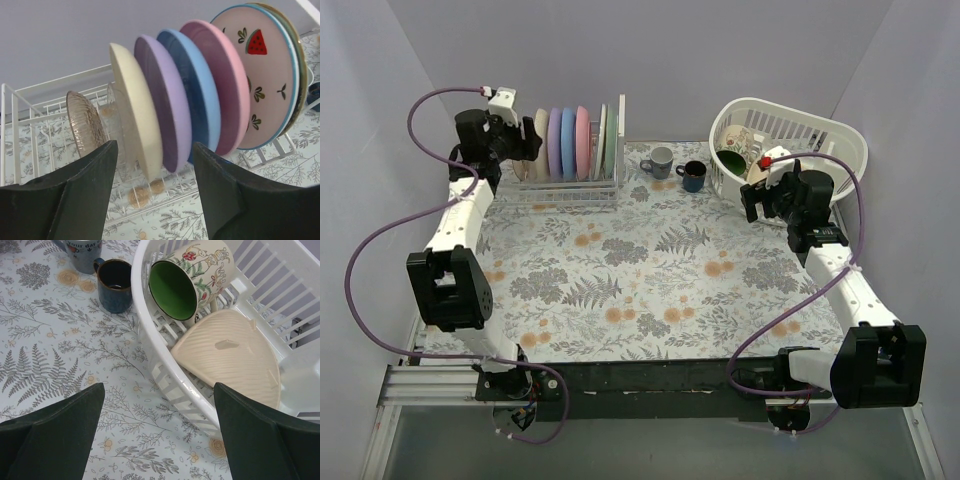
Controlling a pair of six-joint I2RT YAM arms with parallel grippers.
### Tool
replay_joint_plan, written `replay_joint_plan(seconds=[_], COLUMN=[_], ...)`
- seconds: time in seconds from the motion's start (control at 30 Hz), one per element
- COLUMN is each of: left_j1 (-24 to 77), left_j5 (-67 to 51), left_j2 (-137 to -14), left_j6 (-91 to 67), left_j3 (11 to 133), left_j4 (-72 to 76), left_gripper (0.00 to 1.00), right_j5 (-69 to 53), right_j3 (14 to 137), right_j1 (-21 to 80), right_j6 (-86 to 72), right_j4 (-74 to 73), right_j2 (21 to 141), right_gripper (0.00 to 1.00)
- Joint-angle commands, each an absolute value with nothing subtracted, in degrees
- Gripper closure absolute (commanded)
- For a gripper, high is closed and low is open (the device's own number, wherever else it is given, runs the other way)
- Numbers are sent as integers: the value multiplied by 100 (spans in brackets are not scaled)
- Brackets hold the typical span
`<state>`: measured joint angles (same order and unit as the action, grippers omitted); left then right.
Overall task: Unload the plates from the dish rack
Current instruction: Unload the plate from the dish rack.
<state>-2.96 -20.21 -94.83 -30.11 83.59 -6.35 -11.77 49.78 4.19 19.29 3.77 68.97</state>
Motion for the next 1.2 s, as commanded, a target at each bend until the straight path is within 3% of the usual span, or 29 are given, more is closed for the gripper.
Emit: replay_joint_plan(seconds=[0.0, 0.2, 0.8, 0.93, 1.17], left_j1=[-773, -914, -923, -914, -923], left_j5=[-3100, -3524, -3832, -4095, -4315], left_j2=[-9799, -10300, -11039, -11162, -11303], left_j6=[-3138, -2971, -2997, -2988, -3050], left_j3=[9033, 9465, 9914, 9975, 10072], left_j4=[-992, -1265, -1283, -1274, -1283], left_gripper=[41, 47, 49, 57, 59], right_j5=[-1257, -1318, -1327, -1318, -1283], right_j3=[4957, 4931, 4975, 4975, 4983], right_j1=[413, 404, 404, 404, 404], right_j6=[1978, 1986, 1986, 1986, 2004], right_j4=[518, 501, 448, 439, 413], right_j2=[6943, 6961, 7101, 7137, 7189], right_gripper=[2, 2, 2, 2, 2])
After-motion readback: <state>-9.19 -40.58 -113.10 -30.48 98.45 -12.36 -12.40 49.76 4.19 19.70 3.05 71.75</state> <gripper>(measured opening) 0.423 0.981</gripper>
